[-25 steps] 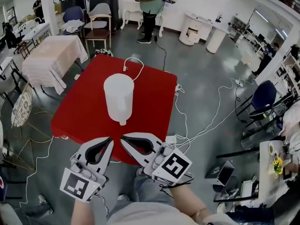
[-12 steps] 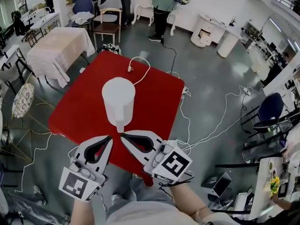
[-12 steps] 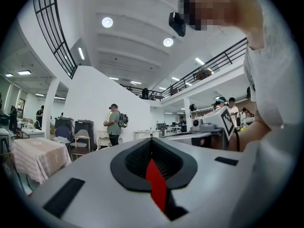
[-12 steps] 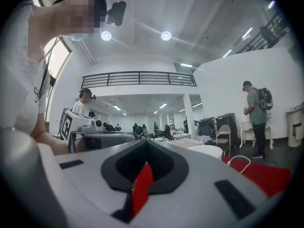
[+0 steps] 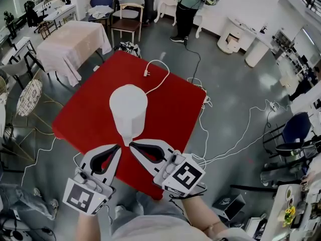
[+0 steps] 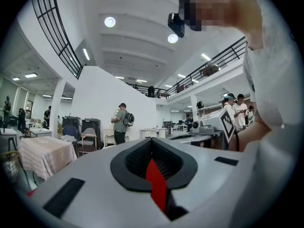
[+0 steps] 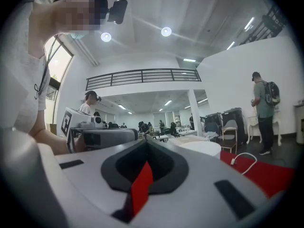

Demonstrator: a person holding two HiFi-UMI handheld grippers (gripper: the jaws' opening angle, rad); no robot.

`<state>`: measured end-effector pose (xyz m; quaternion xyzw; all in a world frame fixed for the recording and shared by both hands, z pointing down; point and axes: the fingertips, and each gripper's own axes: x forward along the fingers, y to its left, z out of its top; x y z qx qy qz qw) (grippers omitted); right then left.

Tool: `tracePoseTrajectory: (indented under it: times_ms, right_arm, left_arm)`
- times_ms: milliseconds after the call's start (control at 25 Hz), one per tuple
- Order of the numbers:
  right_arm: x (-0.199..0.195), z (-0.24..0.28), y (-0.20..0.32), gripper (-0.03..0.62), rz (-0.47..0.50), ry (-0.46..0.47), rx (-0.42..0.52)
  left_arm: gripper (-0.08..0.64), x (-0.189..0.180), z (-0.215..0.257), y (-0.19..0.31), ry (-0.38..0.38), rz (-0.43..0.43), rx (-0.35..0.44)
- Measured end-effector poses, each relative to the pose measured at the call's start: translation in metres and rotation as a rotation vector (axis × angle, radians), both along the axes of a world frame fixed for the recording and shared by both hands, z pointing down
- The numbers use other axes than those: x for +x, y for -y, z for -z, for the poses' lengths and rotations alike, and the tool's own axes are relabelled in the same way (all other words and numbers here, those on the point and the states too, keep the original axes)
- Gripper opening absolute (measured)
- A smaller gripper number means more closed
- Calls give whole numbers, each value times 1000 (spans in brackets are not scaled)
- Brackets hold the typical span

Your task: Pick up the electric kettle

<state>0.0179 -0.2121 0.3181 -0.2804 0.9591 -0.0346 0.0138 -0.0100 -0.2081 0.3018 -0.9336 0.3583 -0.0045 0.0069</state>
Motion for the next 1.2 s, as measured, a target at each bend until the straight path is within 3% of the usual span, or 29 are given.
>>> tracePoseTrajectory:
  times_ms: [1000,1200]
  right_arm:
    - [8,-88,35,9,84,-124,-137]
    - [6,-102,33,9,107,-135,-162]
  left_arm:
    - [11,6,-28,34,7,64,-28]
    - [11,7,-43,28,14,54,-75]
